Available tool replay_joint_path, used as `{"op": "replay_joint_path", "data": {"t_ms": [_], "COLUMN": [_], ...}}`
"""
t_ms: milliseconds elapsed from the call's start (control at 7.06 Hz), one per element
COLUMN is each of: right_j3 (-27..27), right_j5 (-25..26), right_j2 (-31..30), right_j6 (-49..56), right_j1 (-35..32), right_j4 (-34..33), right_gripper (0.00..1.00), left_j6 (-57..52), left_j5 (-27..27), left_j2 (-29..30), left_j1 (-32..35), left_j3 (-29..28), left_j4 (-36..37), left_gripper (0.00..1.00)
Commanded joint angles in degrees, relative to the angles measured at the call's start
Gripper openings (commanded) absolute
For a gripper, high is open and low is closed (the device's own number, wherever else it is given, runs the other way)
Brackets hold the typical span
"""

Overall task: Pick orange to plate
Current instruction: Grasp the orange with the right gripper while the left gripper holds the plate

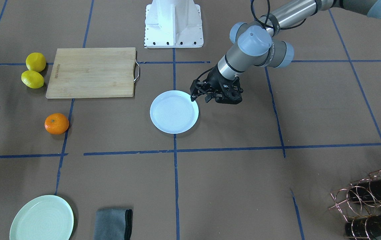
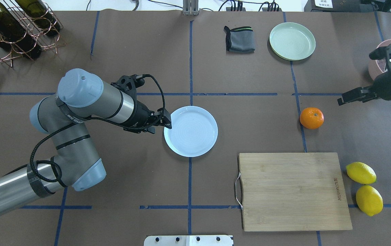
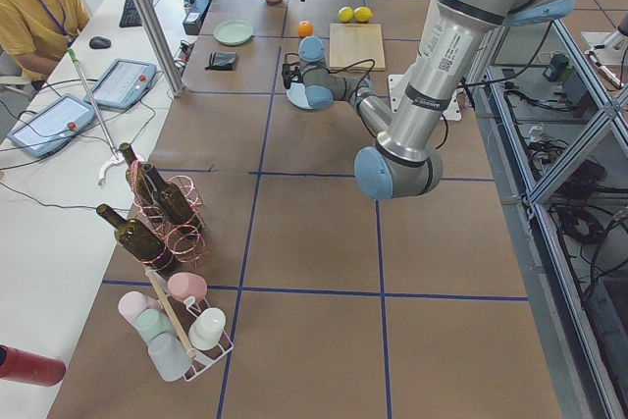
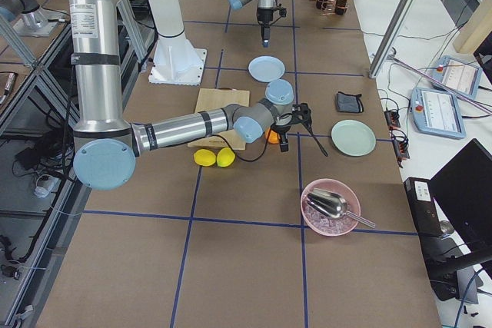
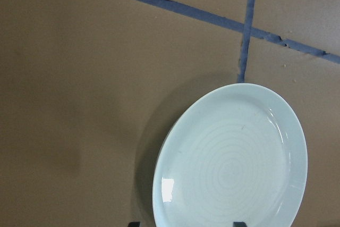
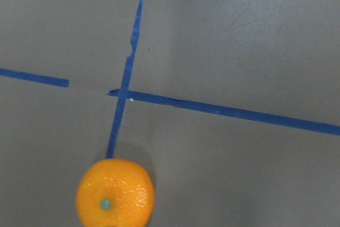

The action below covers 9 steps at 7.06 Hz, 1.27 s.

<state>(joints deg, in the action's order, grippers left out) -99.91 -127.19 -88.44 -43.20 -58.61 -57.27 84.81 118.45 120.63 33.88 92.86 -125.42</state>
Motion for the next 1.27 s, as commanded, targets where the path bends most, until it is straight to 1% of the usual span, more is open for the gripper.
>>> {"op": "replay_joint_path", "data": {"t_ms": [0,142,283,566,850,1133], "right_j3": [0.07,0.07,0.15,0.15,0.24,0.68], "right_j5": [9.02,13.94,17.73,18.11,18.2,18.64], "right_j2": [2.11,2.83,2.92,1.87,2.04,1.87], "right_j6": [-13.96,-16.88,-16.91,-16.65,-16.3,-16.04], "right_j1": [7.6,10.67,13.14,12.99,13.16,13.69], "right_j4": [5.23,5.23,5.06,4.44,2.26,1.98], "right_gripper": [1.0,1.0,1.0,1.0,1.0,1.0], "left_j6": [0.0,0.09,0.09,0.09,0.18,0.35], "left_j5": [-0.59,-0.68,-0.68,-0.68,-0.85,-1.12], "left_j2": [-0.13,-0.13,-0.13,-0.13,-0.22,-0.22], "left_j1": [-0.04,0.05,0.05,0.05,0.05,0.05], "left_j3": [0.22,0.31,0.31,0.31,0.31,0.39], "left_j4": [0.0,0.0,0.0,0.0,0.0,0.0], "left_gripper": [0.66,0.67,0.67,0.68,0.69,0.69]}}
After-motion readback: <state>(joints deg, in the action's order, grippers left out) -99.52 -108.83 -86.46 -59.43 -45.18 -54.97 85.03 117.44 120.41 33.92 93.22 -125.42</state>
